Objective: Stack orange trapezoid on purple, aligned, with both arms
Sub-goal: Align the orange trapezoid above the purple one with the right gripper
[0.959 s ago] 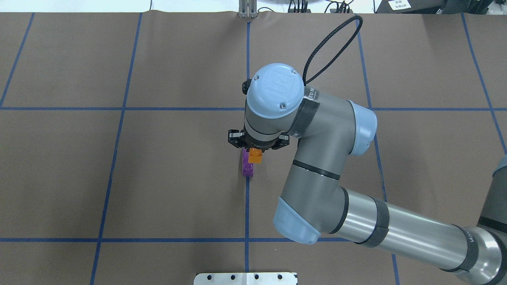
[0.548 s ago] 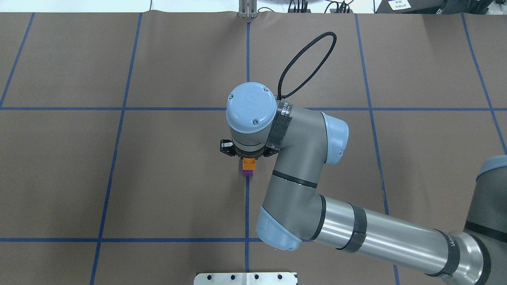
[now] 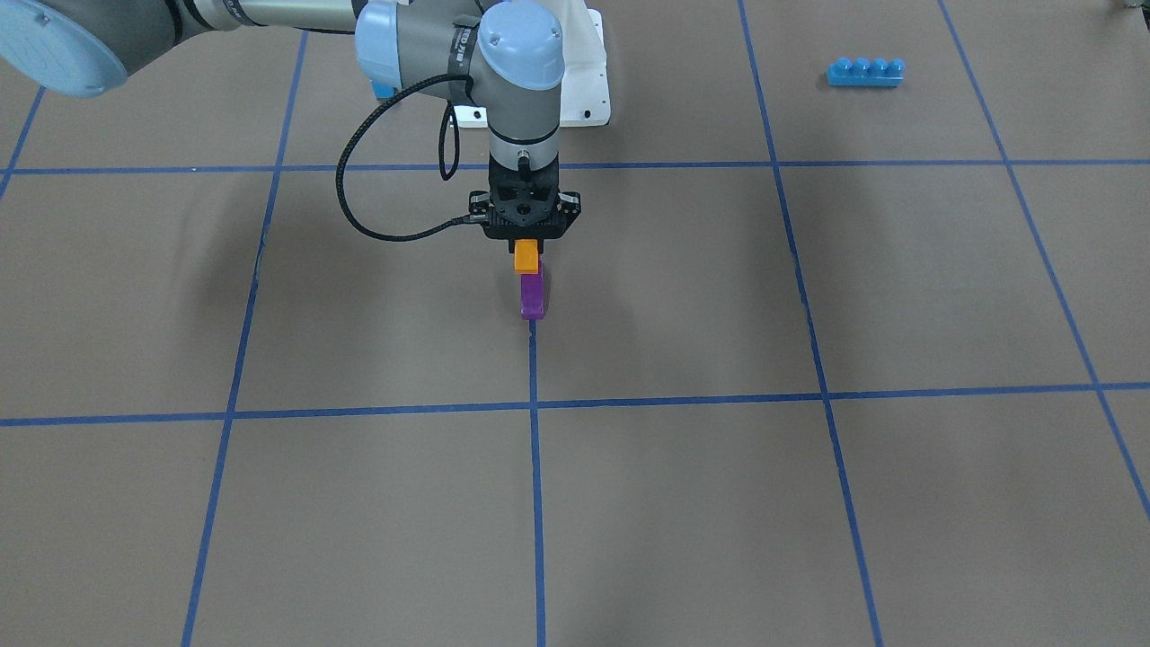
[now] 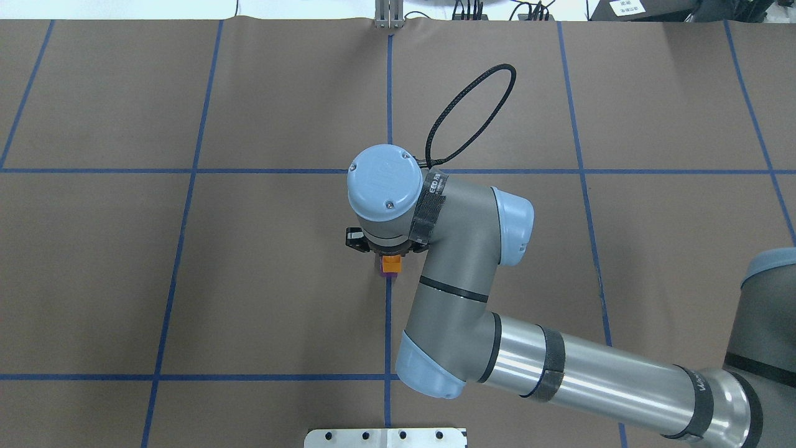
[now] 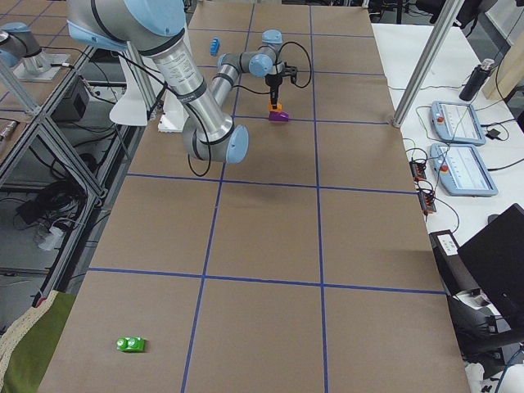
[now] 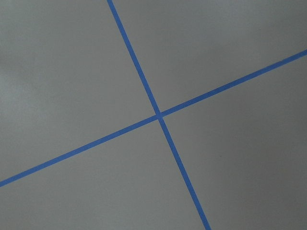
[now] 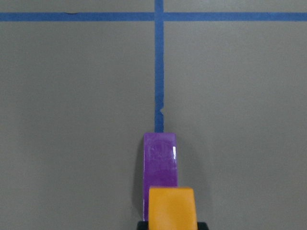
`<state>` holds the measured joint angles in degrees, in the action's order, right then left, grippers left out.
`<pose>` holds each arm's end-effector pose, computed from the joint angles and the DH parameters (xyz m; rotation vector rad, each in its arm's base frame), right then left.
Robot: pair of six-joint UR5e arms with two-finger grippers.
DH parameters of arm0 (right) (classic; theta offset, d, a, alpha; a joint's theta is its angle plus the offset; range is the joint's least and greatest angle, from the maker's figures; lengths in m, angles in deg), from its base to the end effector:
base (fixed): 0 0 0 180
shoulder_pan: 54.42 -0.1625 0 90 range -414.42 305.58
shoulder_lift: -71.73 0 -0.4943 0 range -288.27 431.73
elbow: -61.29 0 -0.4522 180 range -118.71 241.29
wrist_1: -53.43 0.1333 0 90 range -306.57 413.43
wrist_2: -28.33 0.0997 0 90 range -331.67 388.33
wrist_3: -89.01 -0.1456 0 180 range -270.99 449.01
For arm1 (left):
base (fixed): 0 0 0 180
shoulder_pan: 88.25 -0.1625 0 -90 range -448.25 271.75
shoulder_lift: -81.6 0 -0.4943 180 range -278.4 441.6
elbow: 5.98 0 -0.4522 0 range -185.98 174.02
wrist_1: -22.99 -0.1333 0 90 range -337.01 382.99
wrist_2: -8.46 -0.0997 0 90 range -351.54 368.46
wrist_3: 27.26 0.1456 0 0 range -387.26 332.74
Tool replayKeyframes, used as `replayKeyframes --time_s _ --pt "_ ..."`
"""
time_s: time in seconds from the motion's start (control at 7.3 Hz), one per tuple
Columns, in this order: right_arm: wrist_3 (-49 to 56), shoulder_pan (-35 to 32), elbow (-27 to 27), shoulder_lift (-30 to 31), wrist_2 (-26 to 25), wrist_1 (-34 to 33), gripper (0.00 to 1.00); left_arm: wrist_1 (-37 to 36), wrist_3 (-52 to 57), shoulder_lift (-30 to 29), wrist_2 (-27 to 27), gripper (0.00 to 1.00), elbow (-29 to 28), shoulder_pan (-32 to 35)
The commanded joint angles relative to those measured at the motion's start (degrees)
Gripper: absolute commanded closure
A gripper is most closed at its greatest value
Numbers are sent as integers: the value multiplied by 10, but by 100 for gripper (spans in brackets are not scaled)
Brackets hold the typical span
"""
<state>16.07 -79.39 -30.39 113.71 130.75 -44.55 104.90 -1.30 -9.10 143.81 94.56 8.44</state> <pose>-0.7084 -0.4424 0.1880 0.0668 -0.7512 0.0525 -0.0941 -0.5475 0.6653 0.2738 0.7486 0.3402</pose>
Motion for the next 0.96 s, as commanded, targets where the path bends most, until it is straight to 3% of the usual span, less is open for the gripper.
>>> replayKeyframes --time_s 0.0,0.82 --pt "0 0 2 -1 0 0 100 1 0 0 0 0 0 0" --pt "2 5 5 0 -10 3 100 1 -2 -1 0 0 0 0"
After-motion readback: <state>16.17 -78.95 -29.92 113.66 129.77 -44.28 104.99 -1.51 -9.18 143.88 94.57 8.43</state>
